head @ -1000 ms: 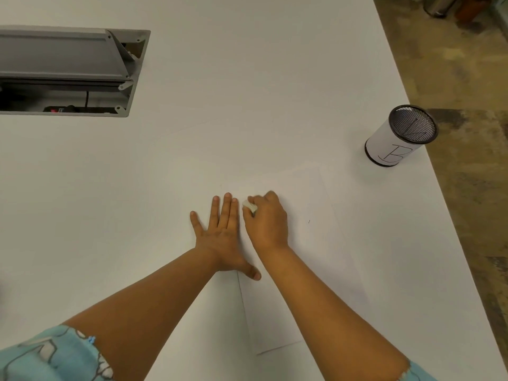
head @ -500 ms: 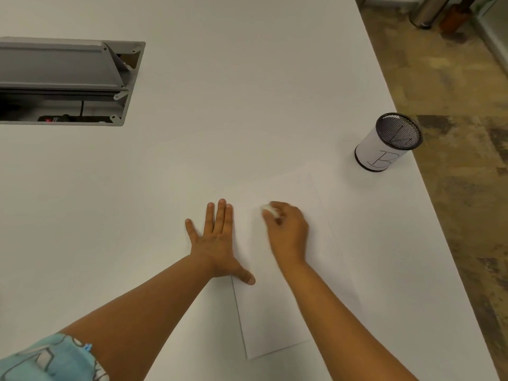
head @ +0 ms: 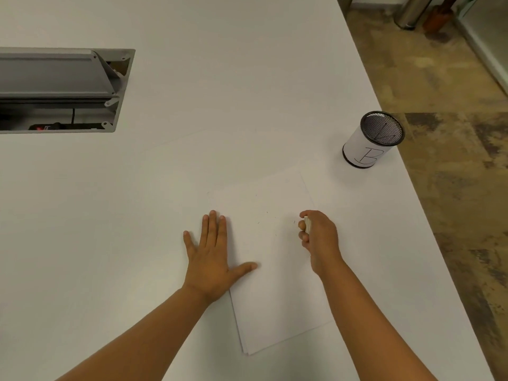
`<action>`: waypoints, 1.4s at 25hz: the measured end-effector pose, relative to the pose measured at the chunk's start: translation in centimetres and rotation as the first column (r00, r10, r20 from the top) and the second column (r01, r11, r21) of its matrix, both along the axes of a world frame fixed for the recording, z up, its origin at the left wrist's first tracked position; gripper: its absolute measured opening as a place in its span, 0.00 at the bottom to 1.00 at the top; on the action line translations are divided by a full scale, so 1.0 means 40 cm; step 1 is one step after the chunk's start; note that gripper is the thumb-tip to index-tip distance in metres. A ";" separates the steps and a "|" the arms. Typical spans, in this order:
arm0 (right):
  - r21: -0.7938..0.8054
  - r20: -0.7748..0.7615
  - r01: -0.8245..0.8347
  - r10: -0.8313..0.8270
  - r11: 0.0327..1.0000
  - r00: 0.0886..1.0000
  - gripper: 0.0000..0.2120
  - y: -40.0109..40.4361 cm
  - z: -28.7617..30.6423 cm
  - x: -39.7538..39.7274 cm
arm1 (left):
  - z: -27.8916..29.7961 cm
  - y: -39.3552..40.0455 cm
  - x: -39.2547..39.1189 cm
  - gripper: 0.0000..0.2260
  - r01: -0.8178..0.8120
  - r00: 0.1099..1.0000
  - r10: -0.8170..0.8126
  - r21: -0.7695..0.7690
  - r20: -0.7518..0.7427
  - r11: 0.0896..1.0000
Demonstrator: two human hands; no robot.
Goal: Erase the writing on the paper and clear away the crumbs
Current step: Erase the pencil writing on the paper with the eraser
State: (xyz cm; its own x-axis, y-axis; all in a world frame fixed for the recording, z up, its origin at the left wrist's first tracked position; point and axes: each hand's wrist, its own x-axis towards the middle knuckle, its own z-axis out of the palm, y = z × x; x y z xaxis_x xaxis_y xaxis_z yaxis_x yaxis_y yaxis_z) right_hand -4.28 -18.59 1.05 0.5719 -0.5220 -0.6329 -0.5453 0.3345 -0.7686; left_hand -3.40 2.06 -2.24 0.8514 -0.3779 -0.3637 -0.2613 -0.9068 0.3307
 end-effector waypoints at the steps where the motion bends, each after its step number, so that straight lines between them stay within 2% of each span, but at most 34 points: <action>1: -0.060 -0.021 -0.035 0.034 0.998 0.999 0.09 0.005 -0.003 0.006 | -0.001 -0.002 -0.018 0.47 -0.008 0.999 0.008 -0.008 0.037 1.000; 5: -0.295 -0.009 -0.188 0.194 0.937 0.981 0.08 0.019 -0.015 0.013 | -0.013 -0.029 -0.079 0.41 0.042 0.988 -0.040 -0.011 0.152 0.999; 8: -0.385 -0.017 -0.263 0.278 0.885 0.960 0.04 0.011 -0.020 0.017 | -0.024 -0.035 -0.097 0.39 0.053 0.984 -0.047 -0.031 0.172 0.998; 10: -0.432 -0.044 -0.299 0.311 0.851 0.949 0.09 0.008 -0.020 0.017 | -0.029 -0.029 -0.097 0.38 0.044 0.983 -0.037 -0.035 0.179 0.998; 12: -0.547 -0.140 -0.376 0.361 0.748 0.922 0.11 0.008 -0.022 0.014 | -0.032 -0.022 -0.094 0.37 0.027 0.984 -0.021 -0.032 0.177 0.999; 14: -0.597 -0.204 -0.424 0.383 0.681 0.901 0.06 0.011 -0.022 0.009 | -0.035 -0.017 -0.091 0.37 0.010 0.985 -0.004 -0.034 0.171 0.999; 17: -0.521 -0.135 -0.407 0.398 0.750 0.907 0.10 0.011 -0.019 0.000 | -0.035 -0.011 -0.088 0.36 0.021 0.984 -0.015 -0.031 0.179 0.999; 20: -0.453 -0.080 -0.370 0.377 0.811 0.923 0.08 0.004 -0.006 0.003 | -0.039 -0.004 -0.089 0.36 0.035 0.981 -0.027 -0.036 0.195 0.999; 23: -0.189 0.016 -0.299 0.307 0.935 0.951 0.11 -0.010 -0.004 0.002 | -0.046 0.009 -0.092 0.35 0.056 0.977 -0.044 -0.056 0.209 0.997; 25: -0.116 0.042 -0.277 0.283 0.954 0.958 0.10 -0.017 -0.007 -0.002 | -0.053 0.019 -0.095 0.35 0.114 0.970 -0.106 -0.022 0.216 0.993; 28: -0.152 0.042 -0.256 0.265 0.955 0.963 0.05 -0.018 -0.014 -0.012 | -0.057 0.025 -0.095 0.33 0.161 0.958 -0.165 0.034 0.234 0.986; 31: -0.245 0.040 -0.249 0.266 0.937 0.963 0.08 -0.017 -0.023 -0.016 | -0.061 0.026 -0.095 0.33 0.160 0.955 -0.169 0.060 0.242 0.985; 34: -0.240 0.041 -0.202 0.218 0.950 0.975 0.12 -0.022 -0.033 -0.025 | -0.065 0.026 -0.092 0.33 0.156 0.953 -0.167 0.065 0.253 0.986; 35: -0.310 0.029 -0.217 0.238 0.926 0.971 0.12 -0.022 -0.037 -0.032 | -0.066 0.026 -0.092 0.33 0.156 0.952 -0.168 0.066 0.254 0.985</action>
State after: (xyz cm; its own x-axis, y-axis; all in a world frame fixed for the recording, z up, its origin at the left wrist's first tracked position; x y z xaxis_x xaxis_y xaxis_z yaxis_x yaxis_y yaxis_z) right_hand -5.54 -19.46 -0.42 0.7320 -0.5338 -0.4233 -0.5252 -0.0464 -0.8497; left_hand -7.09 3.09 -4.89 0.8469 -0.5072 -0.1596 -0.4771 -0.8574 0.1930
